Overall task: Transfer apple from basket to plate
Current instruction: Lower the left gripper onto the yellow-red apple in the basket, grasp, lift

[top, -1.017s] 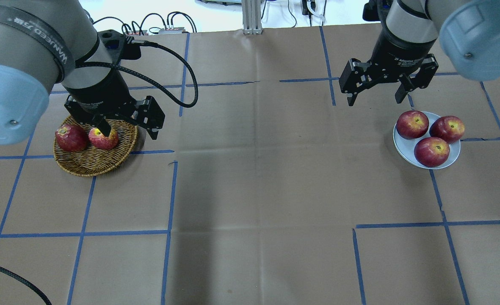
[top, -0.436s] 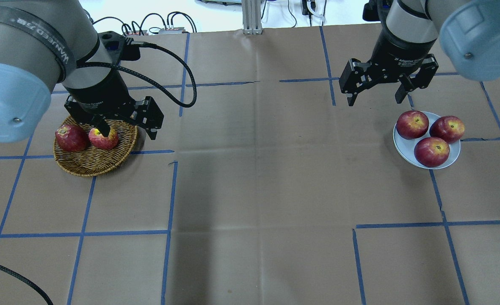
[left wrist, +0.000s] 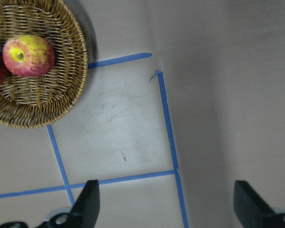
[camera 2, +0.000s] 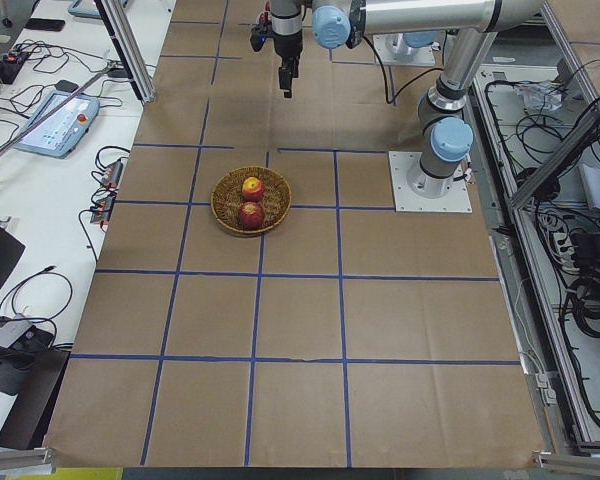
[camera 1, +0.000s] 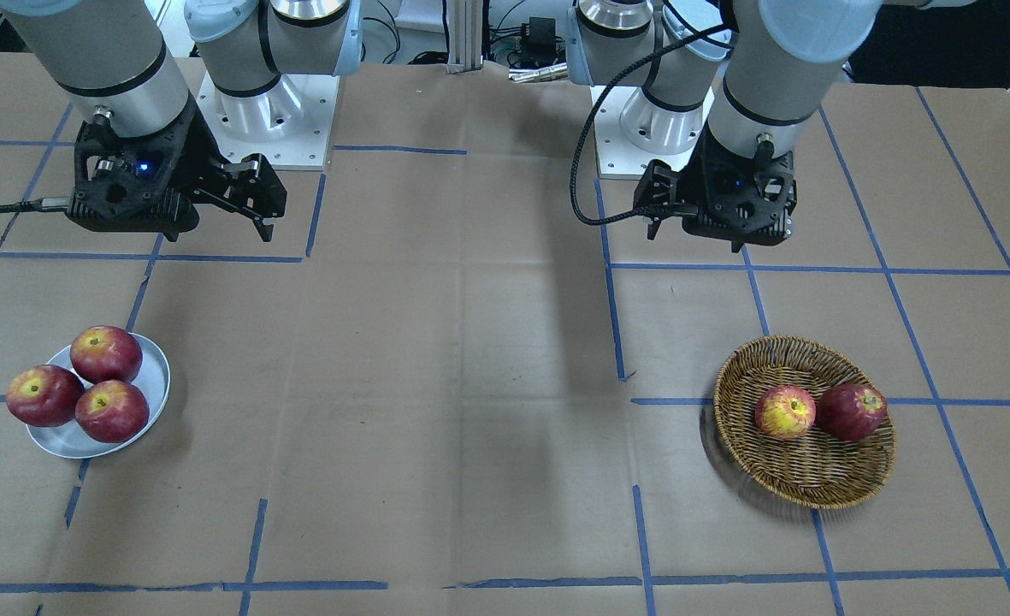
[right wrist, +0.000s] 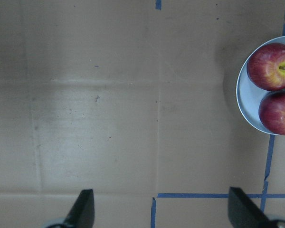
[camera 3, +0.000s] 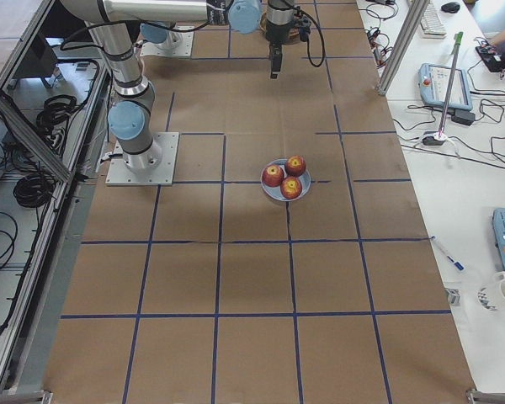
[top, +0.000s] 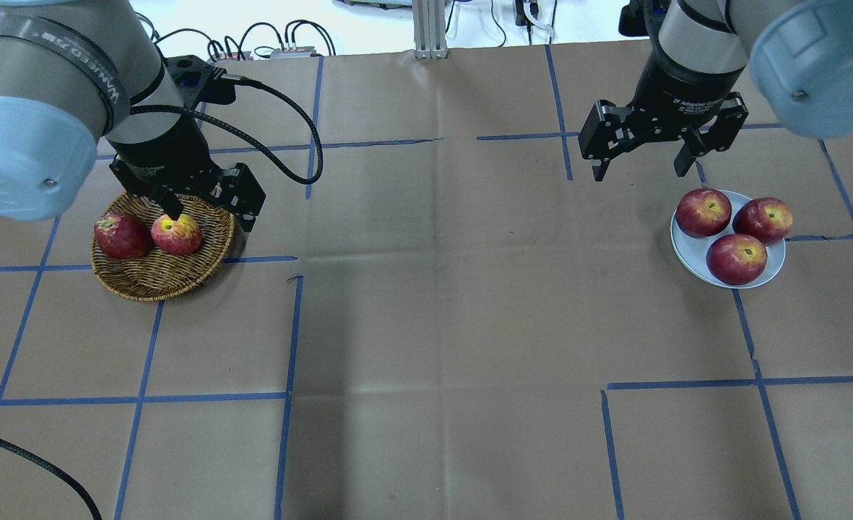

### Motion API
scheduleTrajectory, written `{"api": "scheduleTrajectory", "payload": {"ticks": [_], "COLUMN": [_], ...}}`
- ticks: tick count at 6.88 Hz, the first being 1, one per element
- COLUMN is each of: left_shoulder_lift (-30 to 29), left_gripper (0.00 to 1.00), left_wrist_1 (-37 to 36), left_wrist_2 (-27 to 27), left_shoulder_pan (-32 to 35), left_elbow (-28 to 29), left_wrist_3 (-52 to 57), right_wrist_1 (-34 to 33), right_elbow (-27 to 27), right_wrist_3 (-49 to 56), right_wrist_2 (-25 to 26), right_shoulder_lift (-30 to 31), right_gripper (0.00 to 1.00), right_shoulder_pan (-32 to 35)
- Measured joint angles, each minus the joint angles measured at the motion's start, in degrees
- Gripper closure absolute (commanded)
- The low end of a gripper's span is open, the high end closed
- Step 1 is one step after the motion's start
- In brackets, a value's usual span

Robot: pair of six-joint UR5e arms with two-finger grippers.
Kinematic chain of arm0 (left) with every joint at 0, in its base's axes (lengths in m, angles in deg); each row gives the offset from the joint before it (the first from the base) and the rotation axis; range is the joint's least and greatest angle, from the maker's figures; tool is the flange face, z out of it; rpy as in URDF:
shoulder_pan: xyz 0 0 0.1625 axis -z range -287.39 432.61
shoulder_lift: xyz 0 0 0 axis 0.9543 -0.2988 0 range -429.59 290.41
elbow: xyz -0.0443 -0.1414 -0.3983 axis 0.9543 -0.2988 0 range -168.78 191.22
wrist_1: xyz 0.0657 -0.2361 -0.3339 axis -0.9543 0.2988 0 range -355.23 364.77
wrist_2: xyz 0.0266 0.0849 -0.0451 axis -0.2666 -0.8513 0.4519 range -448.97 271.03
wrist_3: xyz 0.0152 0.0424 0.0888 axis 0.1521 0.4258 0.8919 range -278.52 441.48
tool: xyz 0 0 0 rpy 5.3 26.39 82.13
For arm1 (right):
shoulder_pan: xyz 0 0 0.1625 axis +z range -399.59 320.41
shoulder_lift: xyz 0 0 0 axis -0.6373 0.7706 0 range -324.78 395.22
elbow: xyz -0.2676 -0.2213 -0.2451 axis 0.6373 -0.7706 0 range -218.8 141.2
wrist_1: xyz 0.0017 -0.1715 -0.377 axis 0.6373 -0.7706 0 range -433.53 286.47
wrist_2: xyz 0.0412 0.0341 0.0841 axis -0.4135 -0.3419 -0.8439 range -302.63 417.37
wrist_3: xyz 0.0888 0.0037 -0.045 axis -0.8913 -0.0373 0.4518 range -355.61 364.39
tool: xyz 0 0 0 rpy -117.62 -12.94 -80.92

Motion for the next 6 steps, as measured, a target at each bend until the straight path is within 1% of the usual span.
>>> {"api": "scheduleTrajectory", "payload": {"ticks": [3,4,6], "left_shoulder_lift": [-9.63,-13.03,-18.09], "left_gripper": [0.01,0.01,0.01], "left_wrist_1": [-13.31,-16.6,-20.79], "left_wrist_2": [0.03,0.1,0.31], "left_shoulder_pan": [-9.18,-11.97,-15.47], "left_elbow": [-0.11,-0.12,-0.21], "left_wrist_3": [17.9,21.62,26.05], "right_wrist_1": [-0.02,-0.04,-0.03], "right_elbow": [0.0,0.0,0.0], "right_wrist_3": [0.0,0.0,0.0], "right_wrist_2": [0.0,0.0,0.0], "right_shoulder_lift": [0.0,0.0,0.0], "right_gripper": [0.0,0.0,0.0], "right_shoulder_pan": [0.0,0.0,0.0]}}
